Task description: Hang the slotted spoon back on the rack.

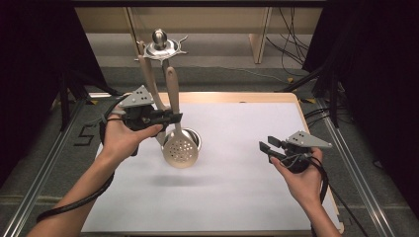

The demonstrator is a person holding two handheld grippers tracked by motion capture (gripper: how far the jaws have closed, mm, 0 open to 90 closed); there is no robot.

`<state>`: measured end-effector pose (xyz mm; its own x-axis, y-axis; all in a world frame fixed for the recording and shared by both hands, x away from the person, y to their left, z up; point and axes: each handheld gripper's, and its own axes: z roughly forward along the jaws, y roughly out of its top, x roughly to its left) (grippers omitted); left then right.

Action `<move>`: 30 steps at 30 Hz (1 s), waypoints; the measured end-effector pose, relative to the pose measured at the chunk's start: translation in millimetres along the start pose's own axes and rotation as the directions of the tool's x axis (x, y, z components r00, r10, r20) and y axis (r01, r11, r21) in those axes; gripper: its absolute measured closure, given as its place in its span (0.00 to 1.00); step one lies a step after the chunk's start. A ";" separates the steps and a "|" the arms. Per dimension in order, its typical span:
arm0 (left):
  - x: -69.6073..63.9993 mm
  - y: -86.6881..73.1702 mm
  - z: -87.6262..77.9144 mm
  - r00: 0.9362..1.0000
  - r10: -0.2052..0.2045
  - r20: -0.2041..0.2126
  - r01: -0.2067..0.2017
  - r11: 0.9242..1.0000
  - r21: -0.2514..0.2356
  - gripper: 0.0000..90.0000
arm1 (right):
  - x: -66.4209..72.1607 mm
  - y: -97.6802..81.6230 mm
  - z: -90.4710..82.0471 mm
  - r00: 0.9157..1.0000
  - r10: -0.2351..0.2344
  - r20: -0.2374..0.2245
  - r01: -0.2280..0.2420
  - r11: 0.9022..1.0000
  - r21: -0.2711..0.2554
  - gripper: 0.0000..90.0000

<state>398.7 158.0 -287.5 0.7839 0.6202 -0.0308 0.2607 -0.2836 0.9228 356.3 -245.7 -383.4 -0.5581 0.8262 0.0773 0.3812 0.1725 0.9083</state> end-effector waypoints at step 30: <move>17.3 2.3 -7.9 0.999 -0.031 -0.025 0.031 1.000 -0.003 0.85 | -2.7 1.7 -1.4 1.000 -0.018 -0.004 0.018 1.000 -0.021 0.67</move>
<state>408.4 173.8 -282.9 0.7610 0.6468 -0.0495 0.2831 -0.2624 0.9225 357.5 -248.4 -381.5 -0.5681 0.8206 0.0624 0.3553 0.1762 0.9180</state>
